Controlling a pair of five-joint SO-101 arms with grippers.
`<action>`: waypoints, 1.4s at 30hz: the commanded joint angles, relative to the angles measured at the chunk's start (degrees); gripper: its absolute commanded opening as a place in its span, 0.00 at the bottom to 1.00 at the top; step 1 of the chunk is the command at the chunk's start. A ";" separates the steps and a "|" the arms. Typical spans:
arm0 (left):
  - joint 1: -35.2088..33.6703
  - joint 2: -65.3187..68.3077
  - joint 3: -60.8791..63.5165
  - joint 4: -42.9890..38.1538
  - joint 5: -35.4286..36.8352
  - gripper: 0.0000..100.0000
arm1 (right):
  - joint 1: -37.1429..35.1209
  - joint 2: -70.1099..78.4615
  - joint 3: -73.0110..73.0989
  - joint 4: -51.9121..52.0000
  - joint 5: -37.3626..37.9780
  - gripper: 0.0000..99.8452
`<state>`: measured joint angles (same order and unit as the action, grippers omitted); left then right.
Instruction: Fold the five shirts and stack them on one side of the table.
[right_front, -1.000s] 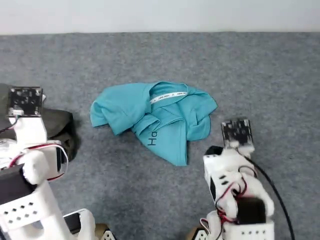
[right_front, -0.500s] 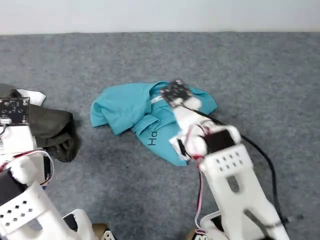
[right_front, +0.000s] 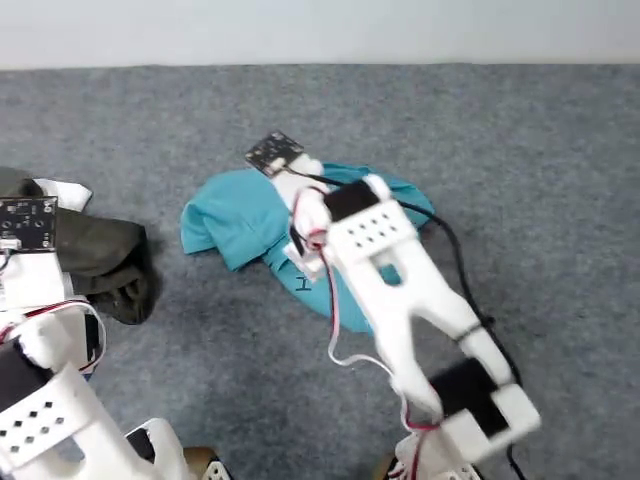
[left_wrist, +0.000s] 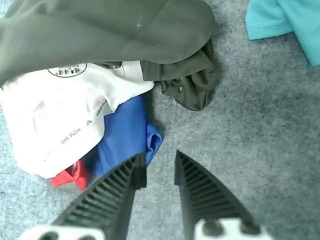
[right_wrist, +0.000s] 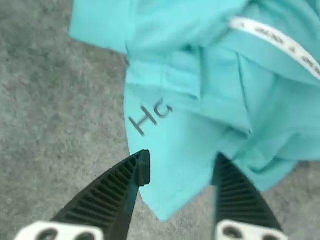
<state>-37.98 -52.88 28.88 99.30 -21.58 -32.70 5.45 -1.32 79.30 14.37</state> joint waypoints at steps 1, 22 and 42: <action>-0.26 -0.62 -0.22 1.05 0.00 0.10 | -1.01 6.20 -11.08 1.98 0.18 0.24; 0.00 -0.62 5.93 -1.41 -0.26 0.10 | -4.62 30.29 -31.91 1.89 0.09 0.24; 0.00 -0.70 6.20 -1.41 -0.35 0.10 | -3.74 33.27 -32.35 1.80 0.09 0.04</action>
<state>-37.98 -52.88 35.30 98.77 -21.58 -37.01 39.74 -30.95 80.88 14.37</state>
